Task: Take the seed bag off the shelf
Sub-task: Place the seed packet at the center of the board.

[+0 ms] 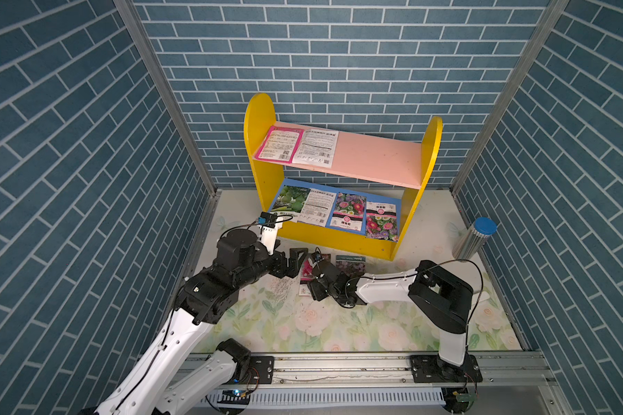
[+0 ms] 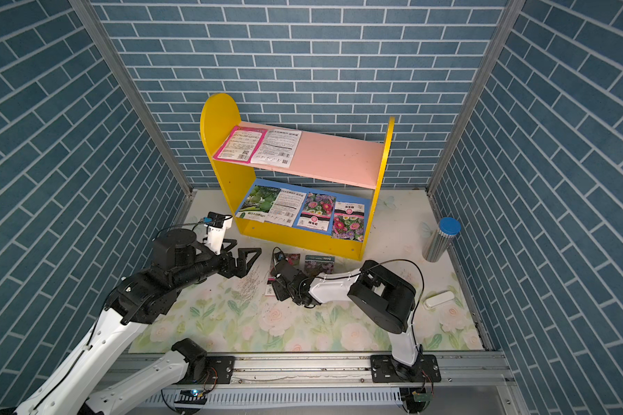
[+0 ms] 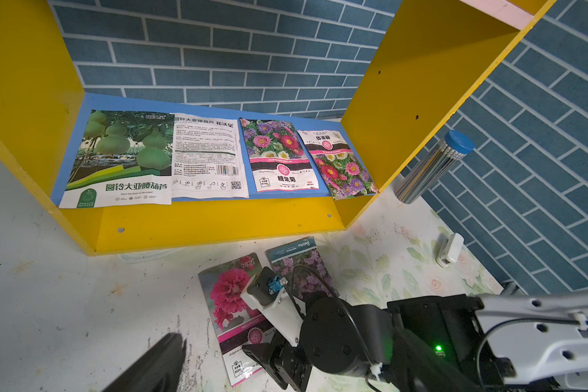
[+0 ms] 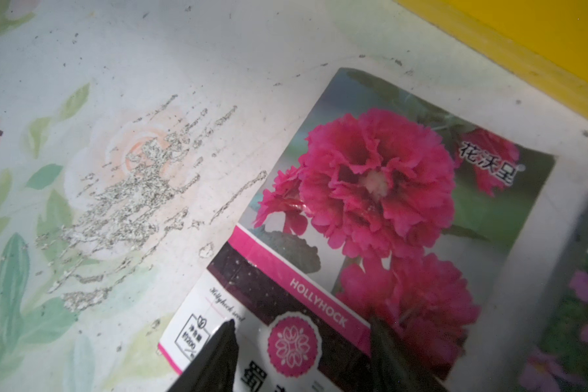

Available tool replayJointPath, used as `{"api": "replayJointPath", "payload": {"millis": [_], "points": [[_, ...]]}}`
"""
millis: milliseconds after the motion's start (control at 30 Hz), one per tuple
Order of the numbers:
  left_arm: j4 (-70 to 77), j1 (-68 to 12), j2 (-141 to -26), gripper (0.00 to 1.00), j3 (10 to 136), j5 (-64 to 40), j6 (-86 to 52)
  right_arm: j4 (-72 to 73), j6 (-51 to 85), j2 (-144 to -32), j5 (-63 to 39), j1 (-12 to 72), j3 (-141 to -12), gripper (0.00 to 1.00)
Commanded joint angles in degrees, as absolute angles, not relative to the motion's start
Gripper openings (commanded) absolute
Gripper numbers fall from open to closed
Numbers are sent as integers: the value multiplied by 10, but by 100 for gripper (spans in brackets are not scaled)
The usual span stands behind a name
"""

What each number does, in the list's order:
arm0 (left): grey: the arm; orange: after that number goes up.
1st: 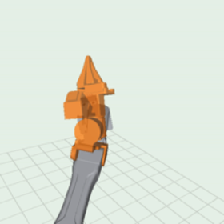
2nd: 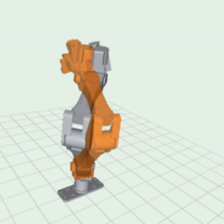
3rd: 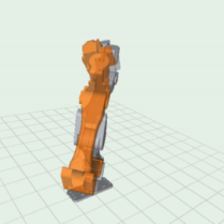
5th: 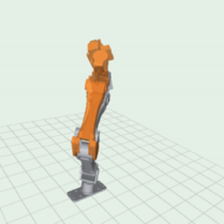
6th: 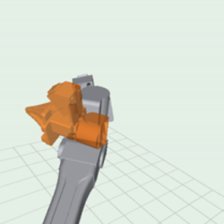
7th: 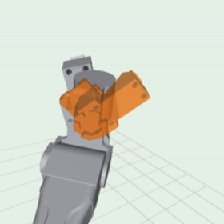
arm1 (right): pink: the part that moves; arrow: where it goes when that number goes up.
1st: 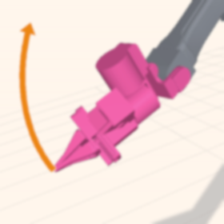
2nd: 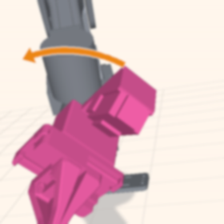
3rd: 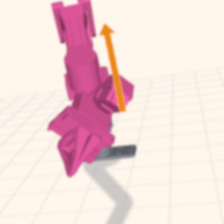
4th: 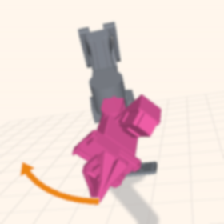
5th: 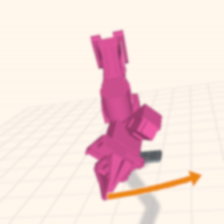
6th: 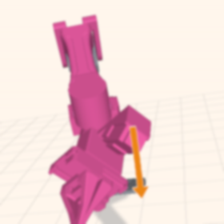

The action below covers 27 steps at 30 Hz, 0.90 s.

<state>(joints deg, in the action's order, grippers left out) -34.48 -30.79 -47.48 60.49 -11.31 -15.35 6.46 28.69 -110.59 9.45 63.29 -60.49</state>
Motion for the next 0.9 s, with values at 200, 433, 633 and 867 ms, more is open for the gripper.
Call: {"api": "replayJointPath", "payload": {"millis": [200, 433, 633, 867], "points": [[-357, -310, -483, 100, 615, -105, -138, 43, 288, -1140, 92, 606, -626, 63], [-349, -310, -491, 100, 611, -106, -139, 35, 275, -1142, 98, 597, -641, 63], [-347, -309, -496, 100, 632, -108, -139, 65, 227, -1089, 92, 602, -620, 64], [-296, -310, -532, 100, 682, -116, -197, 106, 191, -942, 50, 605, -554, 67]]}}
